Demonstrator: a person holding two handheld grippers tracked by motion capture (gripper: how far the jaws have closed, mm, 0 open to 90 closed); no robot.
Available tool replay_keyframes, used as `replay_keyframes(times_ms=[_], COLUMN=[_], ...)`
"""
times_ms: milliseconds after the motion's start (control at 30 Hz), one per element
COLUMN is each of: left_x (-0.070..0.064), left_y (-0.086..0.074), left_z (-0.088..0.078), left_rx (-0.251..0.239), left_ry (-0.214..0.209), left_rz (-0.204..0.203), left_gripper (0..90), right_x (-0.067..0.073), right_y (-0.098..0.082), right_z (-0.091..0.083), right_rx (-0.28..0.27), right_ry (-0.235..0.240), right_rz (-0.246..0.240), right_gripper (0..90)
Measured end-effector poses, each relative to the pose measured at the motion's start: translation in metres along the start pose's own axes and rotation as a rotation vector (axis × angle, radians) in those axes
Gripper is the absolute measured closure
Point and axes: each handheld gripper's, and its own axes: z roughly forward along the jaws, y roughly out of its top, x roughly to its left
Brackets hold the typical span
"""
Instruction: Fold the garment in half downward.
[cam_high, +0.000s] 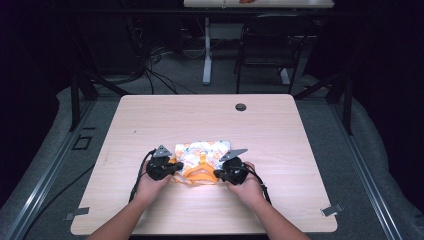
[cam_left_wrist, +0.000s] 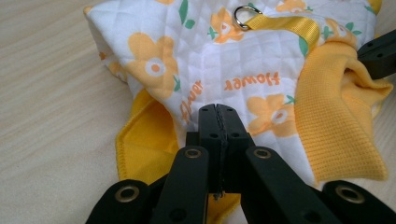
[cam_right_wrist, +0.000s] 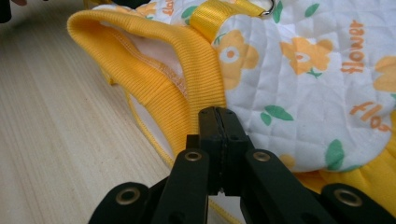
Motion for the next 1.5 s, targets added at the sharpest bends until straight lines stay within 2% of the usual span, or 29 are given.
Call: replay_keyframes(times_ms=[500, 533, 667, 867, 1067, 1267, 1500], left_x=[-0.001, -0.002, -0.004, -0.008, -0.018, -0.025, -0.025], left_y=[0.006, 0.007, 0.009, 0.010, 0.007, 0.000, -0.013], left_z=[0.001, 0.000, -0.008, -0.026, -0.043, -0.057, -0.070], left_rx=[0.007, 0.007, -0.005, -0.035, -0.048, -0.056, -0.072], left_ry=[0.031, 0.027, 0.004, -0.013, -0.017, -0.031, -0.036], left_rz=[-0.007, -0.013, -0.012, -0.009, 0.036, 0.058, 0.032], left_gripper=[89.6, 89.4, 88.0, 86.3, 82.7, 78.7, 72.5], right_x=[-0.003, -0.002, 0.000, 0.004, 0.011, 0.016, 0.017], right_y=[0.005, 0.005, 0.008, 0.011, 0.002, -0.013, -0.033], right_z=[0.000, -0.001, -0.013, -0.035, -0.052, -0.068, -0.082], right_rx=[0.008, -0.008, -0.035, -0.079, -0.079, -0.098, -0.107], right_ry=[-0.014, -0.017, -0.014, -0.010, -0.031, -0.027, -0.046], right_rz=[0.008, 0.014, 0.015, -0.010, -0.058, -0.048, -0.020], right_gripper=[88.6, 88.1, 87.7, 86.3, 83.9, 82.0, 80.4])
